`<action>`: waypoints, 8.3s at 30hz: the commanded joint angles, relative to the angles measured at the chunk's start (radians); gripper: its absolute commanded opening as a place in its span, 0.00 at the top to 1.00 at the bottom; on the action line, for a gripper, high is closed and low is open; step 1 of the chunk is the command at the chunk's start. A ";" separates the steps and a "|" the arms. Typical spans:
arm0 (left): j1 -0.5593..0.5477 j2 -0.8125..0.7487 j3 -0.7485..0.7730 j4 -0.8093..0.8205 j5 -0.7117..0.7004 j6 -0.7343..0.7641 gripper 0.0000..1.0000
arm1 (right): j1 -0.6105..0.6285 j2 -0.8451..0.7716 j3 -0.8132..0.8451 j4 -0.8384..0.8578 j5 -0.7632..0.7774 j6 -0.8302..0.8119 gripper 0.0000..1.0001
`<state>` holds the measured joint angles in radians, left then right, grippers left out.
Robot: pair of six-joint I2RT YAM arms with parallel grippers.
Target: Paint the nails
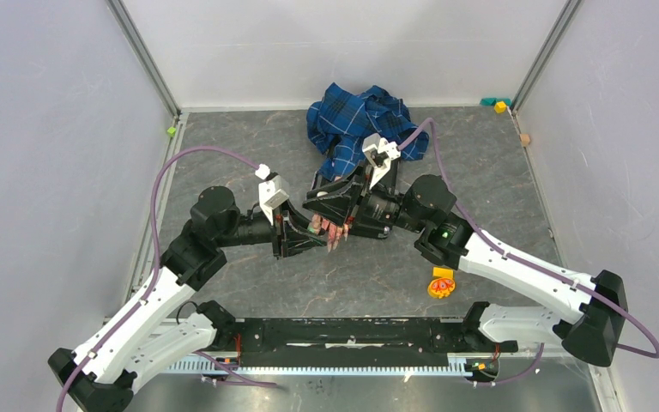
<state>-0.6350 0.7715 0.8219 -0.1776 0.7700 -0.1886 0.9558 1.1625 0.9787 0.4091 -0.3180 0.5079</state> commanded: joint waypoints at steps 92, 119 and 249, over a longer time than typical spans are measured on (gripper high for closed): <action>0.053 -0.023 0.046 -0.253 -0.855 0.041 0.98 | 0.155 0.262 -0.441 0.137 1.151 0.393 1.00; 0.060 -0.012 0.046 -0.250 -0.826 0.044 0.98 | 0.182 0.338 -0.370 0.111 1.287 0.509 1.00; 0.078 -0.042 0.044 -0.250 -0.809 0.040 0.98 | 0.203 0.381 -0.283 -0.112 1.413 0.679 1.00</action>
<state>-0.5621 0.7425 0.8642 -0.4553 -0.0471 -0.1844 1.1522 1.5326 0.6827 0.3115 1.0737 1.1519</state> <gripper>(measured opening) 0.349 0.327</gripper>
